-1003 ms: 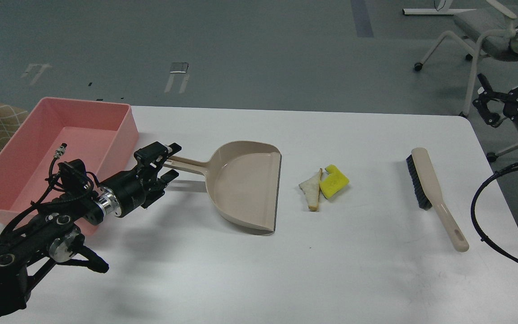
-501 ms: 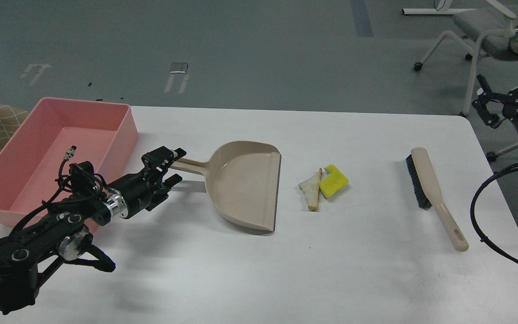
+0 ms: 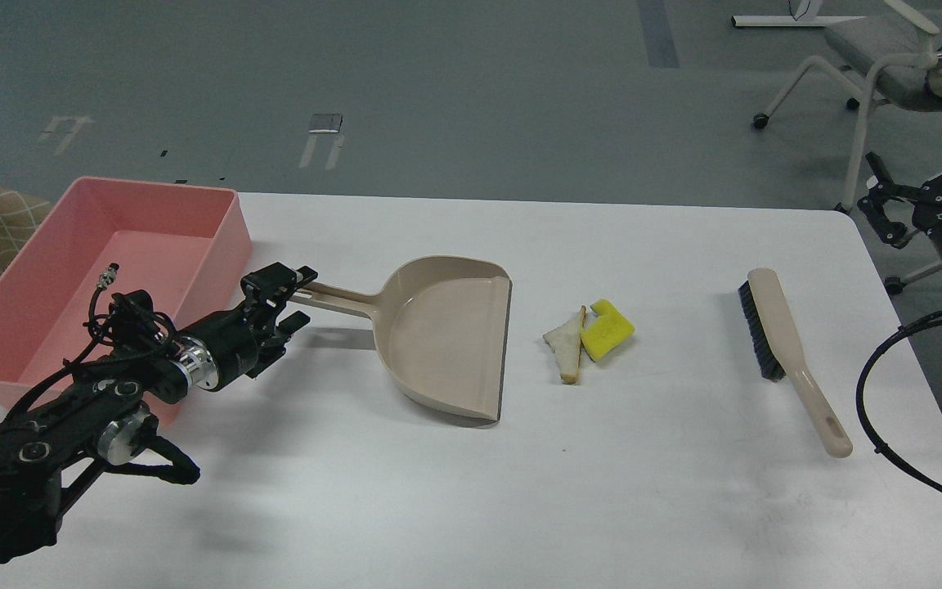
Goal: Sweep and dump garbage into bin
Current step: 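Grasp the dustpan handle with the left gripper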
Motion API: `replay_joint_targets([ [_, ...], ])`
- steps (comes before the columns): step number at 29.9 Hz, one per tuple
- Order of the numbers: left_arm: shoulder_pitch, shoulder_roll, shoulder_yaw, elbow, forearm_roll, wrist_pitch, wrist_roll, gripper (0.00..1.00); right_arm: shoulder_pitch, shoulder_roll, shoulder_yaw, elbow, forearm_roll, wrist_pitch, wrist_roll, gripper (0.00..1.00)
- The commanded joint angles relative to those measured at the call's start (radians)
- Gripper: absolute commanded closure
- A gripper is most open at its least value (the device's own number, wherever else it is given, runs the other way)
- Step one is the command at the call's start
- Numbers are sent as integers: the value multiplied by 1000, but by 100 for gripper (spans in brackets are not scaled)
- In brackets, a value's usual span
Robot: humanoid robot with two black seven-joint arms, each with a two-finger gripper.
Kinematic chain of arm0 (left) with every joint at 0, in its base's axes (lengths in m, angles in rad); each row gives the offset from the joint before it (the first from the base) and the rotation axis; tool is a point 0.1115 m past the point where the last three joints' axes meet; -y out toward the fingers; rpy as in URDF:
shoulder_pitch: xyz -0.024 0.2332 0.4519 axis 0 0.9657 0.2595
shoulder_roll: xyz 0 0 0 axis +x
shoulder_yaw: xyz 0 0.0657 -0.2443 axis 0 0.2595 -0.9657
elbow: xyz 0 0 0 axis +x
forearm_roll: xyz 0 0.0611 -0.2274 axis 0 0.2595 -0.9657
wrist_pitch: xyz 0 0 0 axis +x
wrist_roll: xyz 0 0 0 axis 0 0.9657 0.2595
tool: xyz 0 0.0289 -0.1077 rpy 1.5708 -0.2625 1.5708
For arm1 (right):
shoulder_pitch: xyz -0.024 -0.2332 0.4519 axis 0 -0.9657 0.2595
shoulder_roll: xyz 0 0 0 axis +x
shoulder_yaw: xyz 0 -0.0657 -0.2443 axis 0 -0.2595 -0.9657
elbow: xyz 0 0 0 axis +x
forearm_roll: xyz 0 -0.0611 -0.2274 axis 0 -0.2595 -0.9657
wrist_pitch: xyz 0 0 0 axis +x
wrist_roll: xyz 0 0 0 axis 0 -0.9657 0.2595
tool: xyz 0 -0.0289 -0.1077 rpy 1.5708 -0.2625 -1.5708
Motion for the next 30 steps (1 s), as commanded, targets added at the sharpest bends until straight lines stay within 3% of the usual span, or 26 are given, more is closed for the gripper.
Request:
replay_joint_targets([
  [1, -12, -1, 0, 17, -3, -1, -1, 23, 0, 0, 0, 0, 0, 0, 0, 0],
  [4, -18, -1, 0, 16, -8, -1, -4, 31, 0, 0, 0, 0, 0, 0, 0, 0],
  [5, -18, -1, 1, 16, -6, -3, -4, 42, 0, 0, 0, 0, 0, 0, 0, 0],
  [8, -15, -1, 3, 11, -2, -6, -4, 59, 0, 0, 0, 0, 0, 0, 1, 0],
  [10, -13, -1, 1, 10, -2, -4, -4, 63, 0, 0, 0, 0, 0, 0, 0, 0],
  [18, -6, -1, 3, 2, 0, -3, -15, 64, -2, 0, 0, 0, 0, 0, 1, 0],
  [27, -16, -2, 1, 0, 5, -1, -18, 95, 0, -2, 6, 0, 0, 0, 0, 0],
  [30, -20, -1, 1, -7, 5, -1, -18, 99, 0, -5, 9, 0, 0, 0, 0, 0],
])
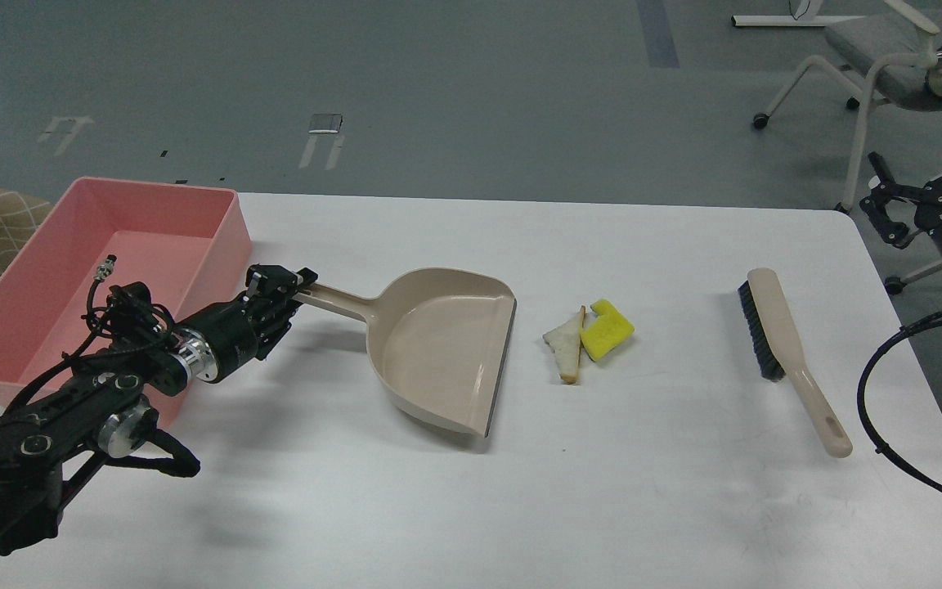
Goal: Sweep and dump garbage into bin
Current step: 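Grasp the dustpan handle with the left gripper, then reach the right gripper to the black brush and grasp its handle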
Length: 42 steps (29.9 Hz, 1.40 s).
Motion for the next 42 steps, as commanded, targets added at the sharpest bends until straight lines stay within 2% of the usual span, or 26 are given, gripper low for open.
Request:
replay_joint_targets([
  [1, -5, 0, -1, -10, 0, 0, 1, 99, 0, -9, 3, 0, -2, 0, -1, 0],
  [8, -2, 17, 1, -61, 1, 15, 1, 99, -4, -89, -13, 1, -28, 0, -1, 0],
  [13, -3, 32, 1, -94, 6, 58, 1, 100, -27, -213, -25, 6, -219, 0, -1, 0],
  [16, -8, 36, 1, -99, 21, 76, 1, 100, -39, -245, -30, 11, -306, 0, -1, 0],
  [21, -12, 34, -3, -101, 72, 126, 1, 100, -125, -348, -45, 118, -439, 0, 1, 0],
  [23, -12, 37, -7, -102, 72, 135, 1, 100, -199, -467, -77, 210, -530, 0, 2, 0],
  [26, -12, 39, -10, -119, 72, 135, -1, 100, -243, -549, -132, 267, -606, 0, 8, 0],
  [29, -12, 45, -18, -153, 70, 136, -1, 100, -263, -623, -217, 314, -653, 0, 48, 0],
  [31, -12, 46, -18, -177, 72, 139, -1, 100, -253, -682, -354, 353, -692, 0, 67, 0],
  [34, -11, 40, -19, -177, 72, 158, -5, 100, -247, -699, -473, 409, -716, 0, 65, 0],
  [38, -11, 31, -18, -179, 72, 165, -40, 100, -254, -676, -569, 465, -801, 0, 54, 2],
  [42, -8, 37, -18, -179, 70, 170, -43, 100, -257, -641, -623, 497, -862, 0, 19, 4],
])
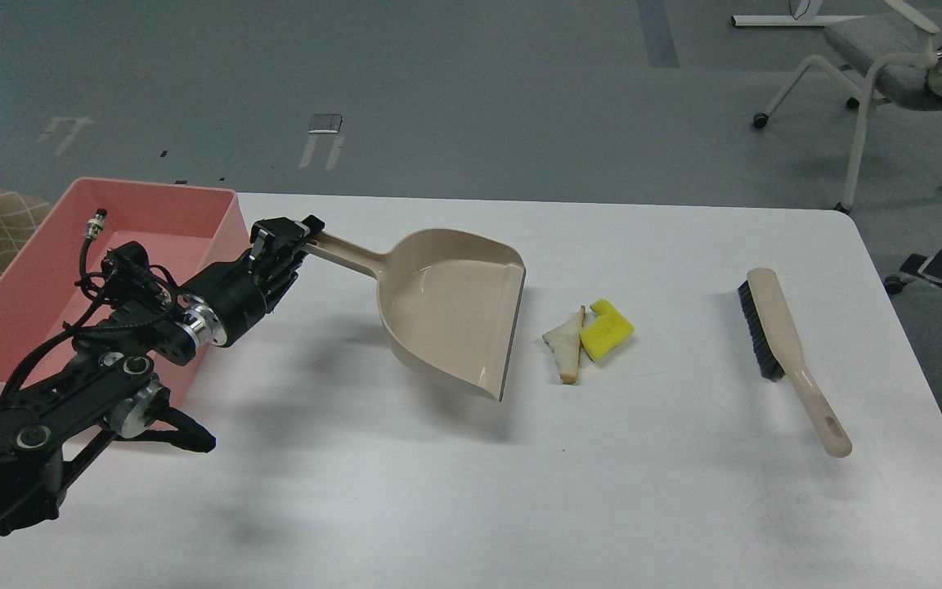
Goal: Sweep and dump garbage into bin
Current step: 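Reach the right gripper to the black brush and grasp its handle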
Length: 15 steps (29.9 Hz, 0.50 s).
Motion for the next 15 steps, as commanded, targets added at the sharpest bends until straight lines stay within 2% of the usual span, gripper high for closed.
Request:
replay_joint_targets([
  [1, 2, 5, 0, -1, -1, 2, -3, 100, -4, 18, -35, 28, -33, 0, -33, 5],
  [9, 0, 5, 0, -1, -1, 2, -3, 100, -21, 24, -90, 74, -63, 0, -125, 9],
  [13, 2, 7, 0, 1, 0, 2, -3, 100, -24, 52, -93, 77, -85, 0, -133, 11],
  [15, 5, 10, 2, 1, 0, 2, -5, 100, -26, 55, -119, 83, -132, 0, -131, 18],
])
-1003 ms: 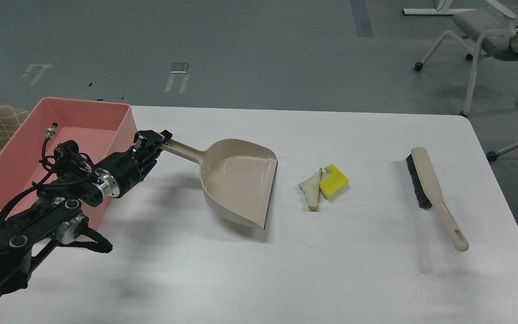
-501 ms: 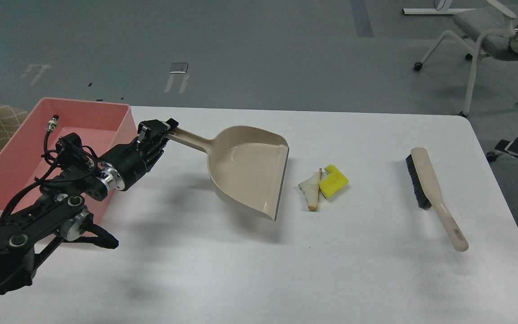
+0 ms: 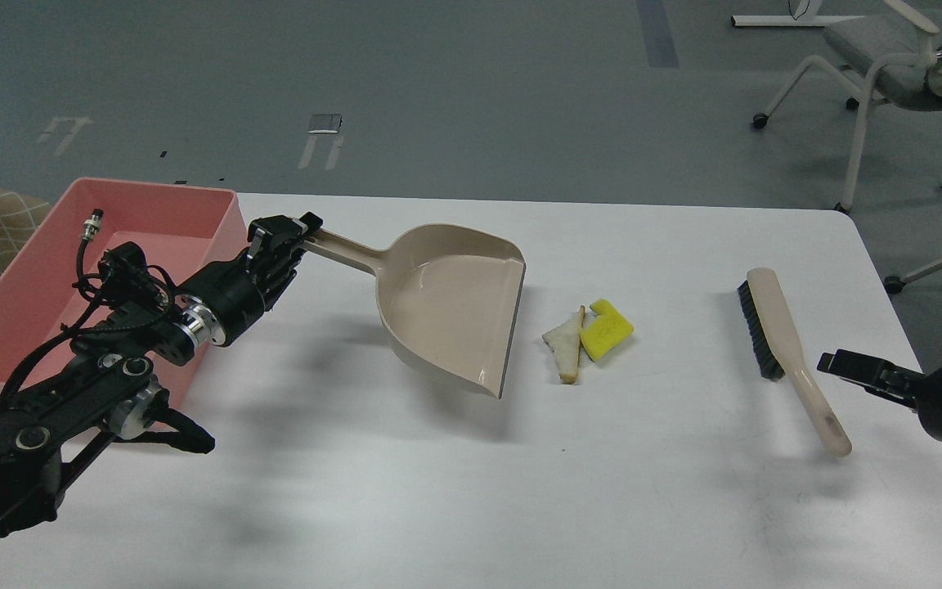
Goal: Sweep and dump garbage into bin
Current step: 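Reach the right gripper to the black brush and grasp its handle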
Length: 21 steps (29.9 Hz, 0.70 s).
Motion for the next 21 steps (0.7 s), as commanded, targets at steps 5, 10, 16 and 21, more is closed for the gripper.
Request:
replay_joint_targets([
  [5, 7, 9, 2, 1, 1, 0, -18, 100, 6, 42, -51, 34, -108, 0, -2, 28],
  [10, 7, 10, 0, 1, -1, 0, -18, 100, 18, 62, -54, 36, -117, 0, -4, 28],
  [16, 9, 7, 0, 1, -1, 0, -18, 100, 24, 99, -56, 36, -157, 0, -5, 41],
  [21, 9, 9, 0, 1, -1, 0, -20, 100, 24, 110, -57, 36, -176, 0, -27, 58],
])
